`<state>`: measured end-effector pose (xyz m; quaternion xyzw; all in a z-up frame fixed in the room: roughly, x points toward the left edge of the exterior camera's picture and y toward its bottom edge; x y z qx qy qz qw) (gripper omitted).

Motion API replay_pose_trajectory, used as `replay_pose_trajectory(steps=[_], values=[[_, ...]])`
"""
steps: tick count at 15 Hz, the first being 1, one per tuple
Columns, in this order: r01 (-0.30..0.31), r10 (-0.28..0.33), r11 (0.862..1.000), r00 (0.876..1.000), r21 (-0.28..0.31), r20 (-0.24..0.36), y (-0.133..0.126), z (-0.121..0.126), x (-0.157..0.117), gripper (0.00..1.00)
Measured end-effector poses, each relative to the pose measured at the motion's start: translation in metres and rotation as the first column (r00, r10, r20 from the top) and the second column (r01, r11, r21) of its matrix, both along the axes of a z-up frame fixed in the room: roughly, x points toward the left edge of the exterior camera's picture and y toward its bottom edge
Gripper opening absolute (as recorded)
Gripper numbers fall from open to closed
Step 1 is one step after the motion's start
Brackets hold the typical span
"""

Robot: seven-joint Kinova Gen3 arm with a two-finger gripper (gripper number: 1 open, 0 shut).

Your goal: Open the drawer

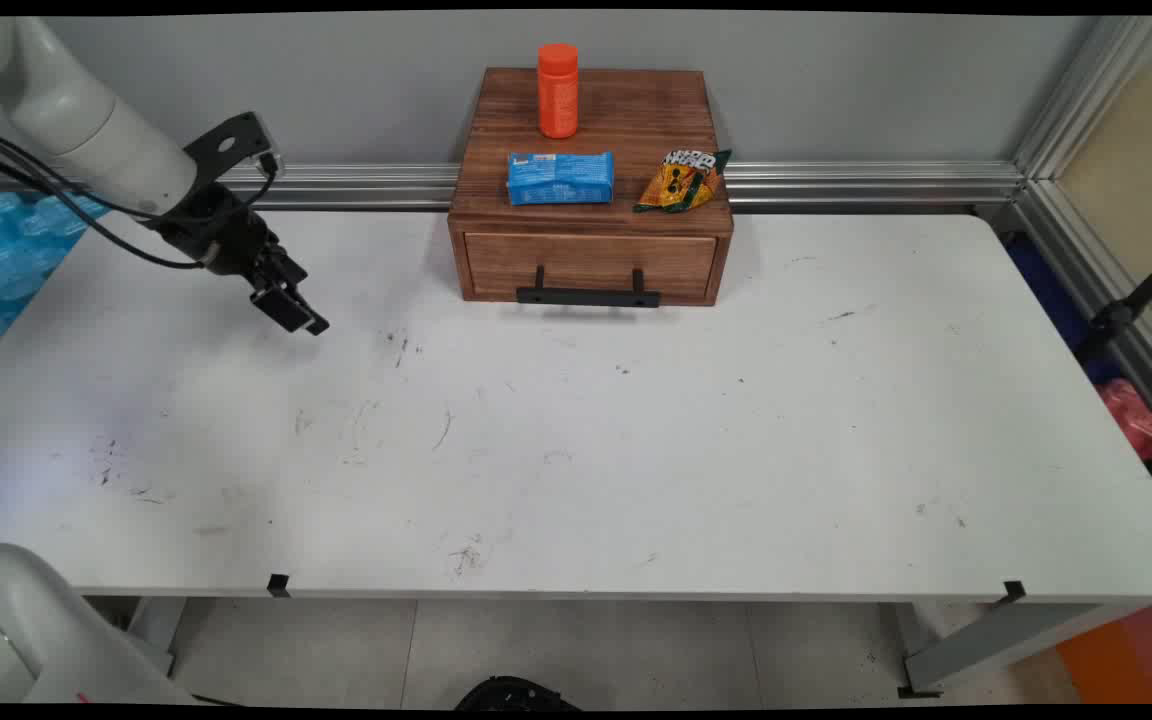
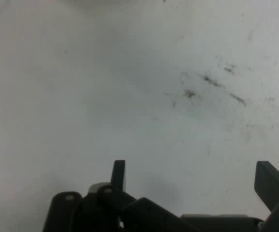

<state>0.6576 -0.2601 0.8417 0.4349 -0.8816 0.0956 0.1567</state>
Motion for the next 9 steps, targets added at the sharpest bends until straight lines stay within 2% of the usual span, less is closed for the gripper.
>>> replay_pose_trajectory(steps=[3,9], values=[[-0.002,0.001,1.0,1.0,-0.01,-0.022,-0.008,0.003,-0.008,1.0],[0.011,-0.013,0.999,0.996,-0.03,-0.088,-0.029,0.02,-0.042,1.0]])
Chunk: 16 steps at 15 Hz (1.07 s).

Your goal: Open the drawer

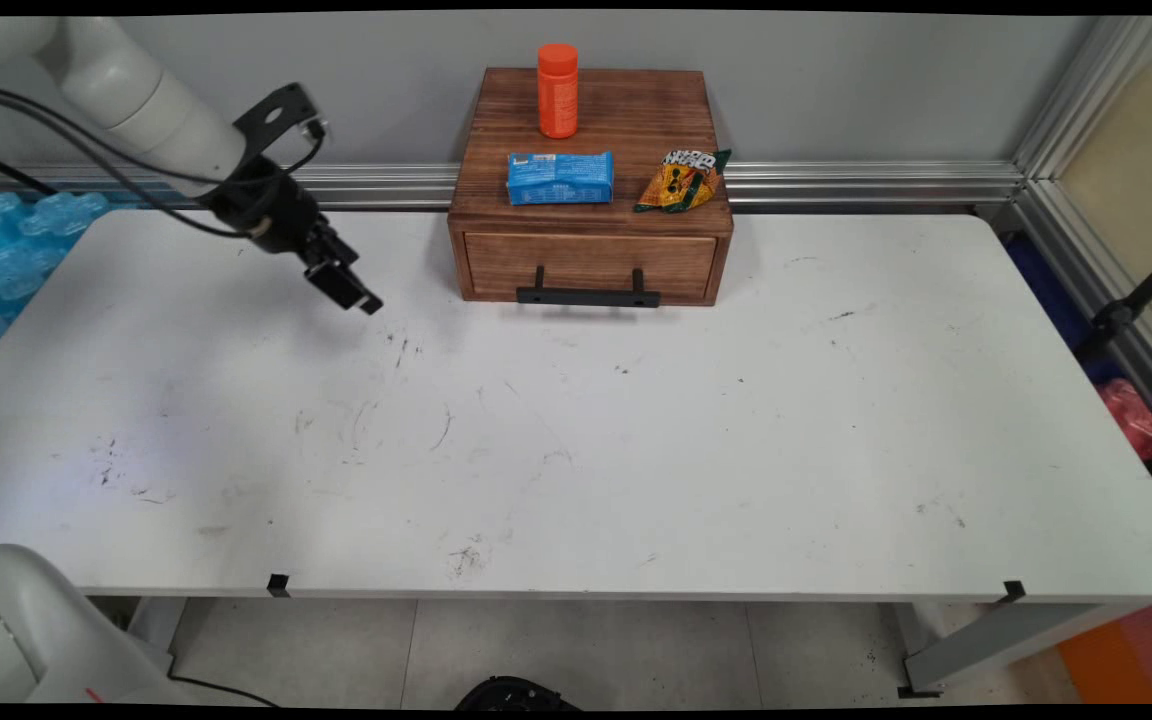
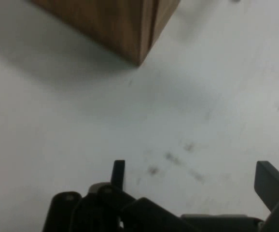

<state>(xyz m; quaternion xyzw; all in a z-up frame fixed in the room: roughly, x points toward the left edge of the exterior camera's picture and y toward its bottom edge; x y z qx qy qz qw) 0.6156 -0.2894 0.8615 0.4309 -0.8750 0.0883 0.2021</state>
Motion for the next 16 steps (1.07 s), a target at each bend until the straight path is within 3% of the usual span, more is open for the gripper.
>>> replay_pose_trajectory(steps=[9,16], values=[[0.04,-0.043,0.999,0.993,-0.034,-0.112,-0.025,0.025,-0.067,1.0],[0.118,-0.128,0.99,0.979,-0.072,-0.157,-0.035,0.03,-0.114,1.0]])
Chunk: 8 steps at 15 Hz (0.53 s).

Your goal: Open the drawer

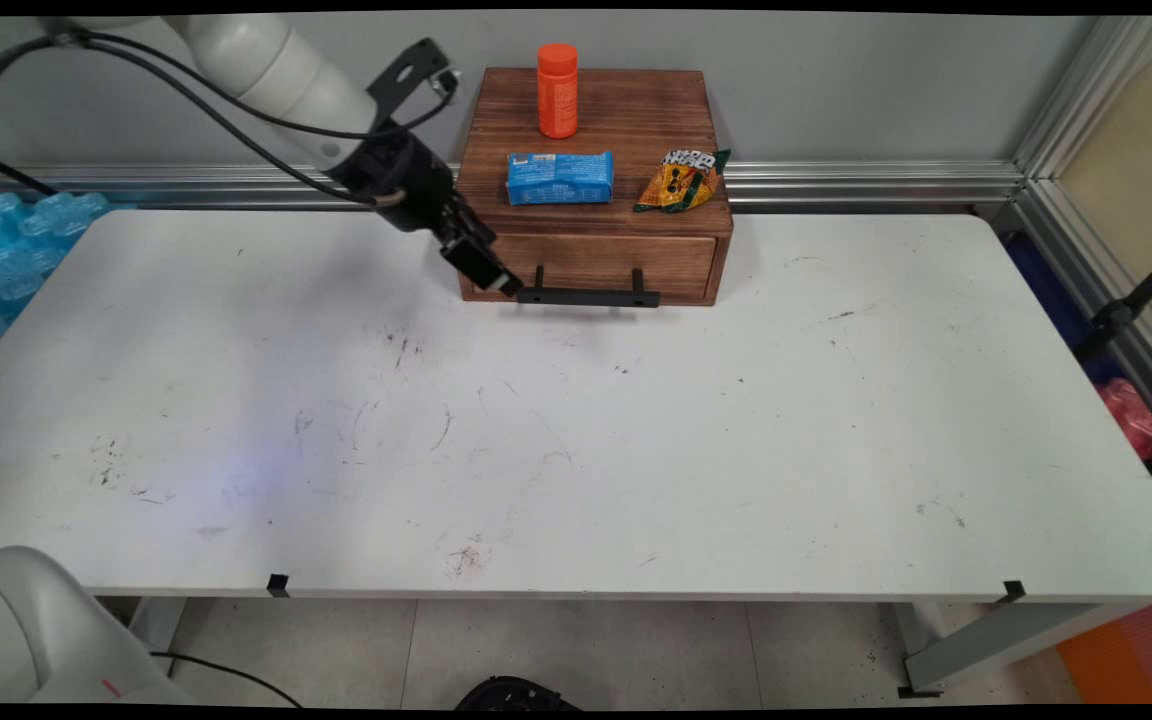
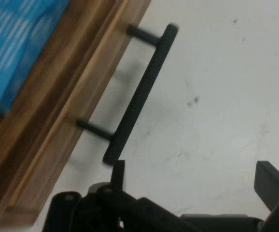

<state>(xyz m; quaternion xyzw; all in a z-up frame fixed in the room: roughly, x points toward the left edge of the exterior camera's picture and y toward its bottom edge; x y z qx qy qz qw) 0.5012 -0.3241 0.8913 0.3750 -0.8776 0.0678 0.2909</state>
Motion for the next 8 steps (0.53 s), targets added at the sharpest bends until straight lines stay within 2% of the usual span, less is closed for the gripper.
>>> replay_pose_trajectory(steps=[4,8], values=[[0.055,-0.055,0.998,0.999,-0.034,0.001,-0.008,-0.006,-0.024,1.0],[0.113,-0.111,0.991,0.993,-0.077,0.032,-0.016,-0.015,-0.045,1.0]])
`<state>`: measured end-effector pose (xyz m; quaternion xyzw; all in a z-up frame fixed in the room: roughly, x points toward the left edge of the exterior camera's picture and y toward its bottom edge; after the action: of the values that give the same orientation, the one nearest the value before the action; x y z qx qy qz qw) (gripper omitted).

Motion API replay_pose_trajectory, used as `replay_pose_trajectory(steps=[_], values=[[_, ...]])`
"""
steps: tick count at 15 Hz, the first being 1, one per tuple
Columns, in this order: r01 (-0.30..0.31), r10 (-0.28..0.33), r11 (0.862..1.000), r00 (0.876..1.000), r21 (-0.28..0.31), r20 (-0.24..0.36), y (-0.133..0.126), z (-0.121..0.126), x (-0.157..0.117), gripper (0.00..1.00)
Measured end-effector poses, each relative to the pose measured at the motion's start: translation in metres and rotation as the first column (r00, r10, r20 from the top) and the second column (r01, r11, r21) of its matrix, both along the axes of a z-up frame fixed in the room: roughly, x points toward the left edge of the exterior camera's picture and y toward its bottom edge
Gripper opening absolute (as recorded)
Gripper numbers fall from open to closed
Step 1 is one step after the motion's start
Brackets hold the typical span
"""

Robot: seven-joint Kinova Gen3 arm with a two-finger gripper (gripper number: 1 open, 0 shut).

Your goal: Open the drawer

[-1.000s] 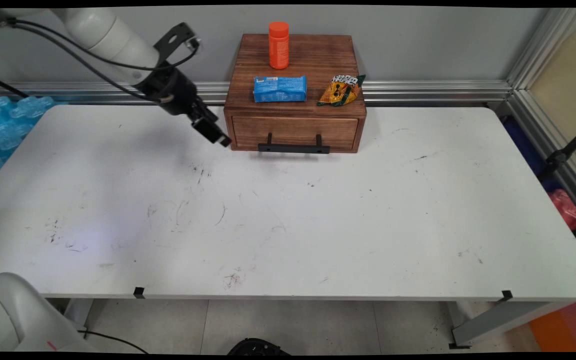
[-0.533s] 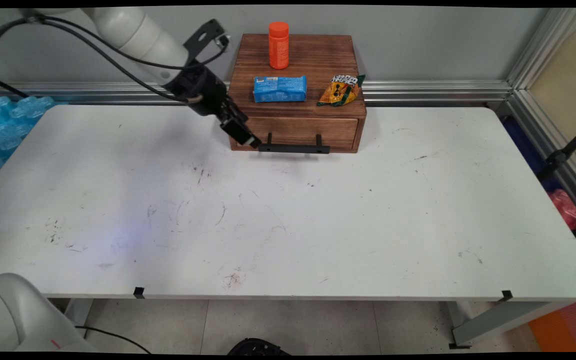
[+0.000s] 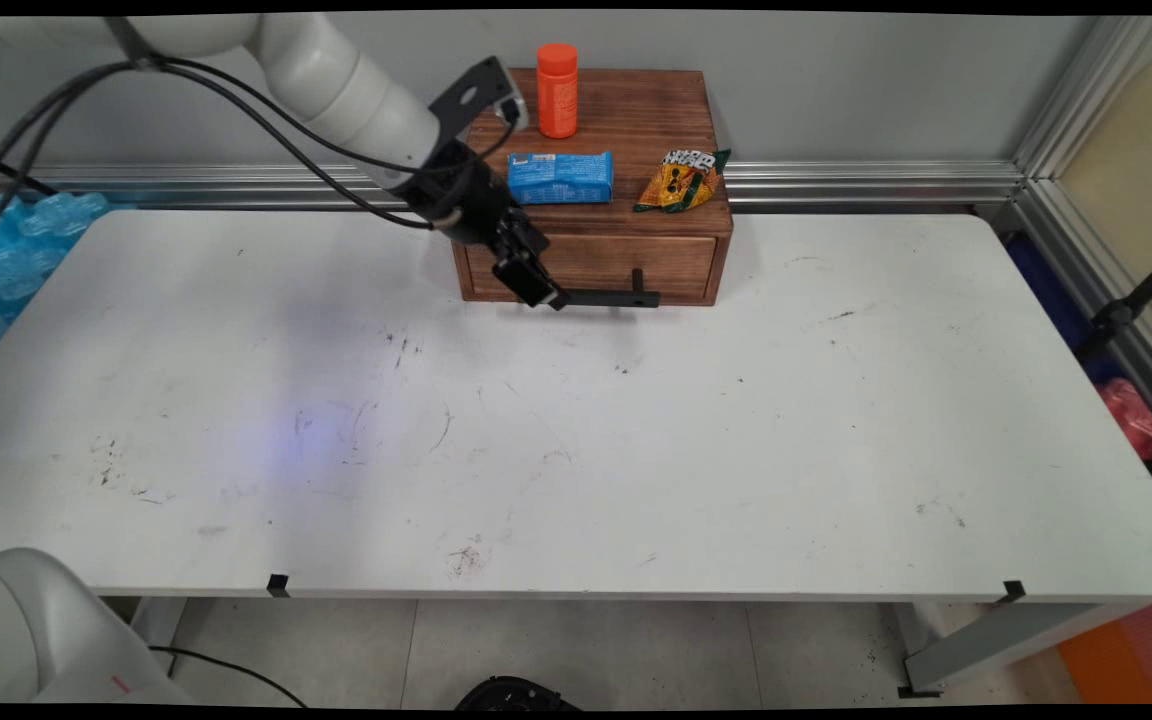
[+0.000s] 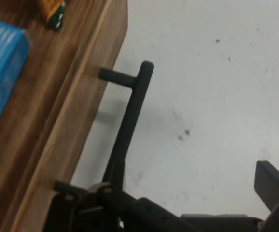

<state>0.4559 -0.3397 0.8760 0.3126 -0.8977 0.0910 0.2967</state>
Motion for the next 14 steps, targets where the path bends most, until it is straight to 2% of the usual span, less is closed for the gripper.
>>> replay_pose_trajectory(steps=[5,14], values=[[0.038,-0.036,0.998,0.998,-0.05,0.048,-0.008,-0.015,-0.028,1.0],[0.048,-0.038,0.995,0.993,-0.082,0.116,-0.014,-0.036,-0.06,1.0]])
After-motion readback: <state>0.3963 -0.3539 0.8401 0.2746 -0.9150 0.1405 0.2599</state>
